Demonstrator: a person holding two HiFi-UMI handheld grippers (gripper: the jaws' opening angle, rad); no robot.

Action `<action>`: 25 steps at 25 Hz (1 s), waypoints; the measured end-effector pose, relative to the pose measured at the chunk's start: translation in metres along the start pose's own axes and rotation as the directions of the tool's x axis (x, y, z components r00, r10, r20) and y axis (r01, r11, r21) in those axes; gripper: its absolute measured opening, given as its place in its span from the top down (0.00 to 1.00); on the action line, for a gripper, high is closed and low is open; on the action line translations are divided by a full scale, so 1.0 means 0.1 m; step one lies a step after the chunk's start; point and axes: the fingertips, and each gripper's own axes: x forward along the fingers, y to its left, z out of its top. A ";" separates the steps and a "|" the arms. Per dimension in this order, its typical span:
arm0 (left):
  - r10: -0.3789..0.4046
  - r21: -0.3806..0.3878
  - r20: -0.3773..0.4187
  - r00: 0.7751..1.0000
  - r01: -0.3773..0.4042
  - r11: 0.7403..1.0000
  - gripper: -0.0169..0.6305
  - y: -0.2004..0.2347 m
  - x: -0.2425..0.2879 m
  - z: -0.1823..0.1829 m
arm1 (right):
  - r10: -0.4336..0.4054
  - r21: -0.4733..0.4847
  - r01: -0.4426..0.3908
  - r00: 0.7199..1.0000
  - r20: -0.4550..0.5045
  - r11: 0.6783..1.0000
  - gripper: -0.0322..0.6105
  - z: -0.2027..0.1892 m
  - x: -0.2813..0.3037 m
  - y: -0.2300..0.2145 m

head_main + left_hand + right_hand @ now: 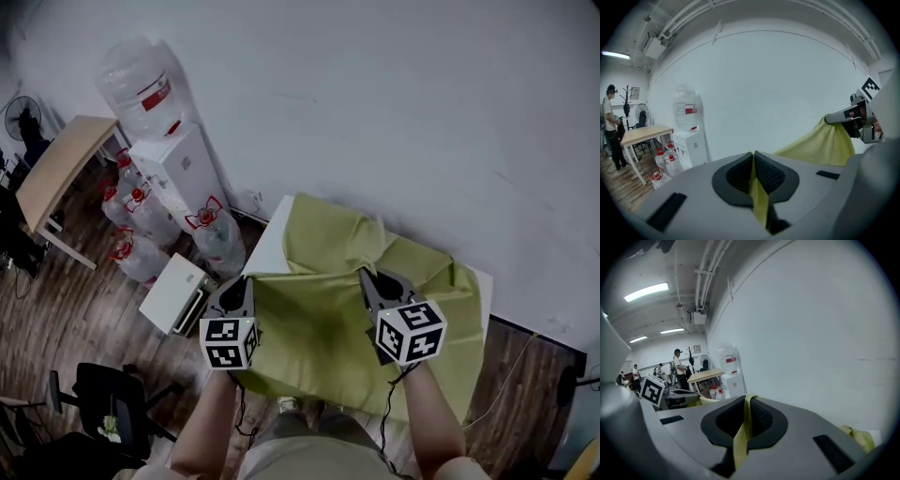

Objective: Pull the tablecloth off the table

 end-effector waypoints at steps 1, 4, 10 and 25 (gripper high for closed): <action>0.006 0.001 0.029 1.000 -0.006 1.000 0.93 0.04 -0.06 0.15 | 0.009 -0.015 -0.009 1.000 0.029 1.000 0.90 0.16 -0.06 0.07; 0.021 0.016 0.121 0.992 -0.023 1.000 0.93 0.15 -0.26 0.63 | 0.041 -0.058 -0.034 0.992 0.123 0.998 0.90 0.64 -0.27 0.26; 0.032 0.096 0.312 0.950 -0.065 0.993 0.93 0.26 -0.75 1.62 | 0.099 -0.164 -0.053 0.954 0.284 0.985 0.90 1.48 -0.73 0.61; -0.051 0.229 0.571 0.819 -0.099 0.969 0.93 -0.14 -1.93 2.95 | 0.152 -0.259 -0.016 0.846 0.512 0.966 0.90 2.38 -1.88 0.94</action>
